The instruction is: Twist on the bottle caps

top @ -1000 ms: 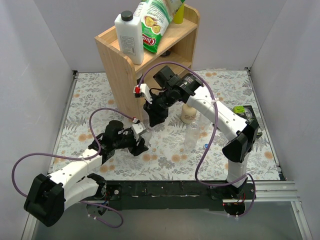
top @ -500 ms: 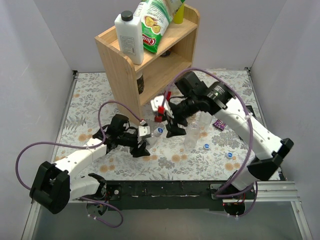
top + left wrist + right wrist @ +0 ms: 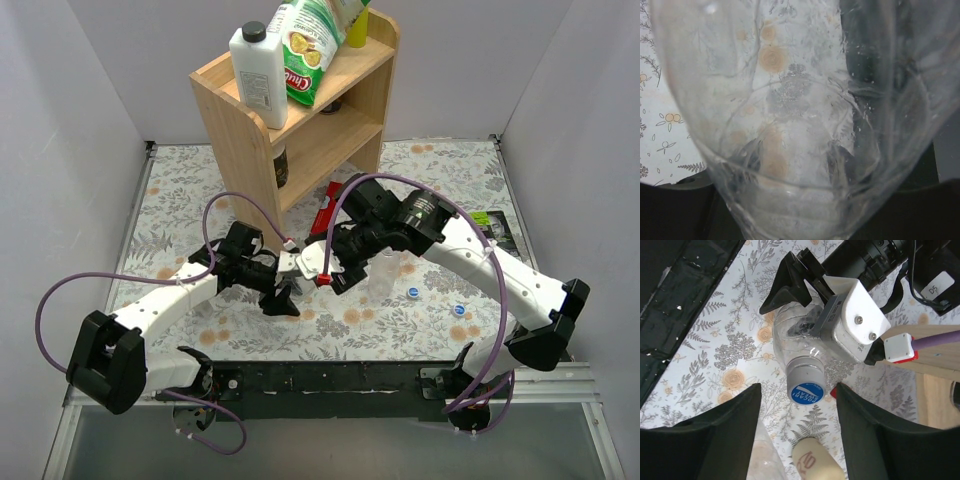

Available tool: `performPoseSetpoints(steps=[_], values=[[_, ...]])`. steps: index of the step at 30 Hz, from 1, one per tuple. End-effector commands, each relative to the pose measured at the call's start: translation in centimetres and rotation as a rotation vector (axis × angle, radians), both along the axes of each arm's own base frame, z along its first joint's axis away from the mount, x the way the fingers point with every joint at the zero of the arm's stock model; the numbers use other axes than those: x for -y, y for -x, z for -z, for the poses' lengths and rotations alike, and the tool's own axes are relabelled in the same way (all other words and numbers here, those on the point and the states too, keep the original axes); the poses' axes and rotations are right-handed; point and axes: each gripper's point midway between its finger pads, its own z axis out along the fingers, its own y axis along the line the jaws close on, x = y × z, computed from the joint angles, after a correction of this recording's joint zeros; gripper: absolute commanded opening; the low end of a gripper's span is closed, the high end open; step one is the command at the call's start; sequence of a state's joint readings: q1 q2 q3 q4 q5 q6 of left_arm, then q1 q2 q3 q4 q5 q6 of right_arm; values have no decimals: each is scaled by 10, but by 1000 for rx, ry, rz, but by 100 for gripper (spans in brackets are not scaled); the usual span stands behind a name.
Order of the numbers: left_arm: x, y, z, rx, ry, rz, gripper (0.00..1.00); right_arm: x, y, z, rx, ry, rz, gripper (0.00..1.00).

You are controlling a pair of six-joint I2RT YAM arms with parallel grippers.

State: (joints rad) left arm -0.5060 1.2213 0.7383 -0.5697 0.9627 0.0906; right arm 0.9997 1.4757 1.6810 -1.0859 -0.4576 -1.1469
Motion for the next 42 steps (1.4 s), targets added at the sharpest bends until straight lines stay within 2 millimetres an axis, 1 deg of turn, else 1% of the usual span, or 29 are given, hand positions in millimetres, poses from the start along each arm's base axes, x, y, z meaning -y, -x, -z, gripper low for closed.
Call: performPoseSetpoints(steps=[1, 4, 5, 6, 7, 8, 10, 11, 12, 13, 14, 15, 16, 18, 19, 20, 21, 22, 23, 24, 25, 26, 27, 28, 29, 31, 33, 36, 42], values=[[6, -1, -21, 33, 54, 39, 0, -8, 0, -5, 57, -28, -62, 63], [6, -2, -23, 42, 57, 38, 0, -7, 3, 0, 39, -5, -80, 48], [6, -4, -22, 50, 54, 33, 0, -7, 4, -1, 32, -2, -79, 37], [6, -6, -22, 57, 52, 24, 0, -8, 4, 2, 2, 12, -61, 32], [6, -10, -21, 66, 41, 3, 0, -9, 3, 2, -15, 17, -37, 28], [7, -23, -23, 94, 41, -72, 0, -15, -1, 2, -35, 20, -3, 20], [8, -37, -32, 142, 63, -157, 0, -23, -10, 3, -160, 38, 176, 14], [10, -49, -46, 237, 128, -213, 0, -29, -14, -9, -218, 18, 254, 7], [4, -70, -51, 228, 129, -397, 0, -39, -22, 2, -311, 56, 347, 1], [2, -80, -60, 246, 170, -480, 0, -35, -23, 5, -527, 118, 563, 1], [1, -92, -77, 303, 234, -549, 0, -39, -25, 6, -656, 146, 635, 1], [0, -95, -86, 252, 274, -628, 0, -42, -26, 20, -785, 193, 690, 1], [-3, -101, -88, 240, 279, -677, 0, -42, -19, 21, -851, 203, 676, 1], [-1, -98, -83, 179, 271, -686, 0, -44, -20, 23, -880, 213, 652, 27], [3, -91, -79, 149, 266, -650, 0, -44, -26, 16, -872, 183, 626, 36], [3, -85, -70, 127, 237, -628, 0, -42, -34, 11, -831, 156, 600, 51], [4, -79, -65, 118, 222, -592, 0, -39, -51, -8, -781, 81, 592, 62], [5, -70, -61, 150, 206, -512, 0, -35, -61, -16, -731, 43, 583, 70], [3, -58, -46, 117, 147, -463, 0, -28, -66, -30, -618, -16, 513, 79], [2, -52, -40, 115, 121, -420, 0, -21, -68, -39, -547, -44, 476, 82], [2, -50, -41, 129, 105, -373, 0, -15, -66, -40, -478, -54, 421, 85], [-1, -31, -31, 125, 69, -251, 0, -4, -54, -53, -410, -93, 361, 91], [-1, -26, -29, 140, 56, -193, 0, -4, -49, -55, -311, -123, 267, 91], [-1, -24, -33, 152, 56, -149, 0, 0, -42, -38, -288, -88, 245, 91], [-3, -14, -24, 148, 26, -74, 0, 6, -31, -45, -234, -108, 211, 91], [-7, -4, -17, 93, -8, -25, 0, 2, -14, -37, -144, -89, 106, 91], [-3, -5, -19, 82, -8, 19, 0, 1, 4, -29, -105, -68, 16, 85], [0, -3, -23, 65, 5, 38, 0, -3, 13, -24, -74, -53, -33, 79], [2, -3, -30, 81, 34, 36, 0, -2, 14, -11, -21, -5, -85, 68]])
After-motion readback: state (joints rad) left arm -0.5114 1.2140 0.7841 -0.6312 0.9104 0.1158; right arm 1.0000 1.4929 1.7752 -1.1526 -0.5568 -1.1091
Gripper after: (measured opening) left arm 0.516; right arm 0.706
